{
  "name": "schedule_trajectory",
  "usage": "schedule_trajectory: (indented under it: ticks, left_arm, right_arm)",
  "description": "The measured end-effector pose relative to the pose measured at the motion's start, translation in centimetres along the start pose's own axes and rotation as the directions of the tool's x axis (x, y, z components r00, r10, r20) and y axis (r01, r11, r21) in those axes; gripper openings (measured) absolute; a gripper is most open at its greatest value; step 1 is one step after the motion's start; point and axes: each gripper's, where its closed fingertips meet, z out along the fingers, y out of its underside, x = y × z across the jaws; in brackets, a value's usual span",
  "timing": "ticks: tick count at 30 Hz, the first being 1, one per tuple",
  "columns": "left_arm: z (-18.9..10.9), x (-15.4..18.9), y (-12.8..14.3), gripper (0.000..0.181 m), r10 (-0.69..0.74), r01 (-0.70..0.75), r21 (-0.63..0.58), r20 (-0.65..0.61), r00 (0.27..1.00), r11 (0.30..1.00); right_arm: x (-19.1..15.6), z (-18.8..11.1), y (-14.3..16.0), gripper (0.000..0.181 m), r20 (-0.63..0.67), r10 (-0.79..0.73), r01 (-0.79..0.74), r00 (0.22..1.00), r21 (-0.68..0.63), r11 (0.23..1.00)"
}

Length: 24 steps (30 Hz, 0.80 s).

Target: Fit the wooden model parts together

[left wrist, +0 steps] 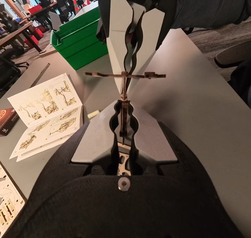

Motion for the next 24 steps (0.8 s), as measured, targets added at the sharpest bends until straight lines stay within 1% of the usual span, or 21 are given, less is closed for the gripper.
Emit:
schedule_trajectory:
  ticks: [5,11,17,20,22,24]
  left_arm:
    - [0.20,0.15,0.07,0.008,0.003,-0.003,-0.023,0.000,1.000,1.000]
    - [0.30,0.11,0.14,0.008,0.022,-0.021,-0.051,0.018,1.000,0.998]
    - [0.26,-0.06,0.18,0.009,0.028,-0.026,-0.055,0.037,0.999,0.998]
    - [0.22,-0.19,0.20,0.009,0.035,-0.032,-0.049,0.053,0.998,0.998]
    - [0.16,-0.18,0.11,0.009,0.011,-0.010,-0.037,0.051,0.999,0.999]
    - [0.11,0.25,-0.58,0.017,-0.040,0.040,-0.005,0.013,0.999,0.999]
  right_arm:
    - [-0.12,-0.09,0.10,0.000,0.009,0.001,-0.001,1.000,-0.011,1.000]
    - [-0.13,0.01,0.30,0.000,-0.030,-0.186,0.179,0.982,-0.163,0.970]
    - [0.06,0.09,0.35,0.000,-0.029,-0.144,0.136,0.989,-0.189,0.973]
    - [0.17,0.15,0.35,0.000,-0.037,-0.124,0.116,0.992,-0.177,0.977]
    - [0.30,0.10,0.40,0.000,-0.047,-0.112,0.102,0.993,-0.171,0.980]
    - [0.32,-0.01,0.41,0.000,-0.052,-0.099,0.090,0.994,-0.163,0.983]
